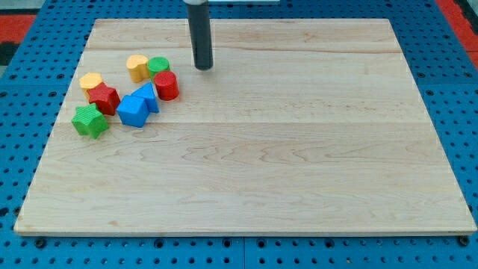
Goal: Push yellow heart sightly towards down
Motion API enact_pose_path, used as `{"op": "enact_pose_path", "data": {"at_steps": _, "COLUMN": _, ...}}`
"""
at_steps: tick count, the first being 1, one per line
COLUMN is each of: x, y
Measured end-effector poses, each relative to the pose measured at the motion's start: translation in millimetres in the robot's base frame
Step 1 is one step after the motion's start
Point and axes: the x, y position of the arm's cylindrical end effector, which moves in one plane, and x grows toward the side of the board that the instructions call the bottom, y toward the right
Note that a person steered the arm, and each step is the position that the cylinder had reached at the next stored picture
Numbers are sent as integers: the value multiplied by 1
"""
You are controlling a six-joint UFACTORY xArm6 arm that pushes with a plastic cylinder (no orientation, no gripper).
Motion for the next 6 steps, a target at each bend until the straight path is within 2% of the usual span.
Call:
{"op": "enact_pose_path", "data": {"at_steps": 1, "x": 5, "y": -64}}
{"op": "enact_pose_path", "data": {"at_steps": 2, "x": 52, "y": -71}}
{"op": "enact_pose_path", "data": {"at_steps": 3, "x": 23, "y": -72}}
{"op": "enact_pose_path", "data": {"at_steps": 4, "x": 5, "y": -107}}
{"op": "enact_pose_path", "data": {"at_steps": 5, "x": 47, "y": -100}}
{"op": "enact_pose_path", "data": {"at_steps": 6, "x": 49, "y": -96}}
